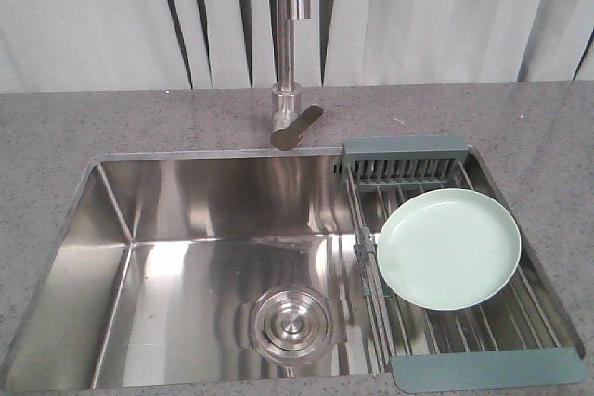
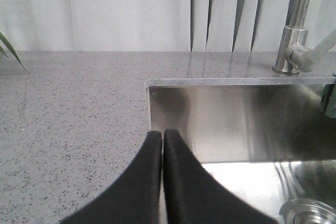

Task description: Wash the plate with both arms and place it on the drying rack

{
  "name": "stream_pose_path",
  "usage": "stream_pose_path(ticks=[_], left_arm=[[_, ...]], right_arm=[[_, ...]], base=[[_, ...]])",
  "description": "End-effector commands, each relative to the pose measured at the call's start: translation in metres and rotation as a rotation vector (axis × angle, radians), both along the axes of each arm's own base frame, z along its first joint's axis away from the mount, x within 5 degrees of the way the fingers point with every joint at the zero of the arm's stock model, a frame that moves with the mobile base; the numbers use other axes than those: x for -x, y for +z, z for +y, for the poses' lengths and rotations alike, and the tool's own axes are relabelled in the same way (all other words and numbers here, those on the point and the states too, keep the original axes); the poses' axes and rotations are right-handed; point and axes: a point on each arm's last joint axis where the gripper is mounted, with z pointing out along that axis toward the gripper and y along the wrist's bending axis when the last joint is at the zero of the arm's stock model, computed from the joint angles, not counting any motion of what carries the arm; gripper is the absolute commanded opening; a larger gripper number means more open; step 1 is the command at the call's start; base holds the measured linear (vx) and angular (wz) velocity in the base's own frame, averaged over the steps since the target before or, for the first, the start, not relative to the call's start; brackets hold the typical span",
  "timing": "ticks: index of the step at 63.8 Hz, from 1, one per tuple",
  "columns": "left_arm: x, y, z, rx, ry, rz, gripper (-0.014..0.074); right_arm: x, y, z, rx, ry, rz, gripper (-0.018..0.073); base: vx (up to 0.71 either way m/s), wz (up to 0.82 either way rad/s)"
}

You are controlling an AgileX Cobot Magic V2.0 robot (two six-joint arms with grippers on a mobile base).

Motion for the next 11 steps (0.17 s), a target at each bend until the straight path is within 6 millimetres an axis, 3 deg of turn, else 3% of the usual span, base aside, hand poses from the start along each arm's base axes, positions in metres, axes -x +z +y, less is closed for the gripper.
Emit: stream_pose_path(ticks=[1,11], left_arm=[[0.0000,0.0005,-0.0007,0.012,-0.010,-0.073,-0.0006],[0.0000,0.0005,-0.0007,0.012,-0.010,-0.073,-0.0006]], right_arm=[[0.0016,0.0056,-0.0007,0.009,-0.012,-0.074,-0.0004],[0.0016,0.0056,-0.0007,0.009,-0.012,-0.074,-0.0004]], base=[[0.00,0.00],[0.00,0.00]])
